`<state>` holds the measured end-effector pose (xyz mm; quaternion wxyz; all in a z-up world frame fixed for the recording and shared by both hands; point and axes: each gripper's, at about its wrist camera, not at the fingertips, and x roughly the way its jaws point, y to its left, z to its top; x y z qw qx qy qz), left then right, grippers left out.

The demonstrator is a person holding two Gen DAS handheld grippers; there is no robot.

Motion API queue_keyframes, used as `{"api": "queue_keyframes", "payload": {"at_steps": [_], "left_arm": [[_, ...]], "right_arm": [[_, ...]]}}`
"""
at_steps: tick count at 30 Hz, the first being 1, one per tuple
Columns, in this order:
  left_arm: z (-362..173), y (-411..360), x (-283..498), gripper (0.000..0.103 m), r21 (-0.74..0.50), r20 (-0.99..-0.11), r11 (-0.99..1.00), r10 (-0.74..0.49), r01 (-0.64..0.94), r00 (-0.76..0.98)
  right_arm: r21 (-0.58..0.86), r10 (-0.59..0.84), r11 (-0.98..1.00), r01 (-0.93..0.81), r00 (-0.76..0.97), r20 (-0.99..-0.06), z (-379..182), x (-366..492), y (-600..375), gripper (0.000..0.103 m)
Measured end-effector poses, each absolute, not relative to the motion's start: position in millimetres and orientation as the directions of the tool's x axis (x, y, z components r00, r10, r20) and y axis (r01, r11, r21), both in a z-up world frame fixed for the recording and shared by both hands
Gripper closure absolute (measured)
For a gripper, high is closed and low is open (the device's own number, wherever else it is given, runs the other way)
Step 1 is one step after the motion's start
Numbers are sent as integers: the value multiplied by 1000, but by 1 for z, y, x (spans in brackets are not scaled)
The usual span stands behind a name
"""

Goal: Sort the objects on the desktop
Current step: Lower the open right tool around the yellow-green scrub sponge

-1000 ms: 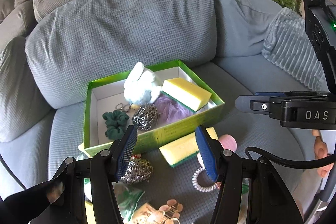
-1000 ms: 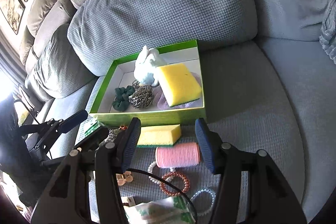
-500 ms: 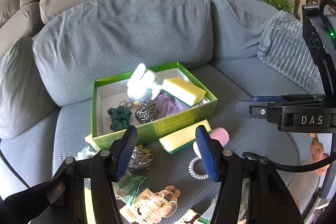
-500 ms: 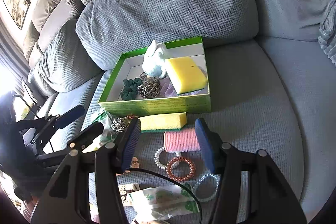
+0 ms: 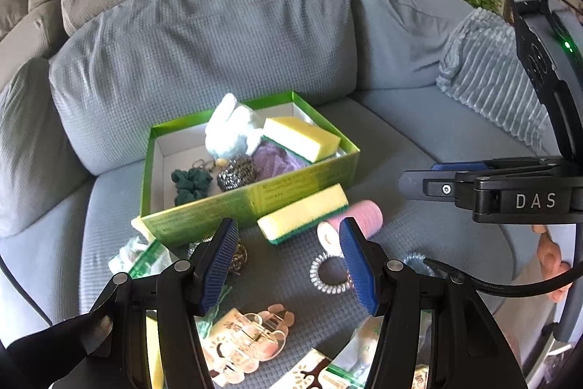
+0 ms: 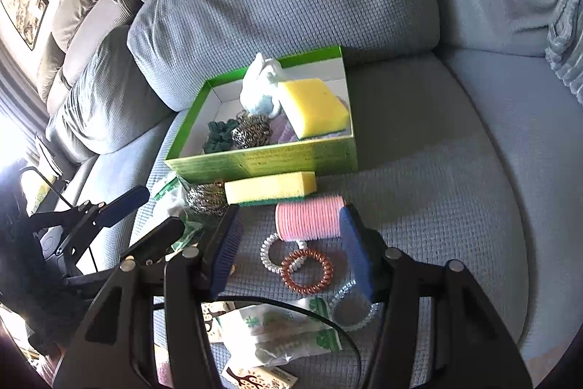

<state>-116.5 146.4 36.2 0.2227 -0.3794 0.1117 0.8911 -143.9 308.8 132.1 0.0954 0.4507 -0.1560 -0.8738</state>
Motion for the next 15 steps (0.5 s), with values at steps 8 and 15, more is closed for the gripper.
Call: {"api": "queue_keyframes", "payload": {"at_steps": [8,15], "left_arm": [[28,151,-119,44,9,-725,-864,341,-504,-598],[18,154,-129,44,-25,-734,-854,369,-520,-570]], "right_arm": [[363,-318,-931,30,-552,-770,119,-151,302,49],[372,-326,-928,28,-544,-773,110,-162,299,49]]}}
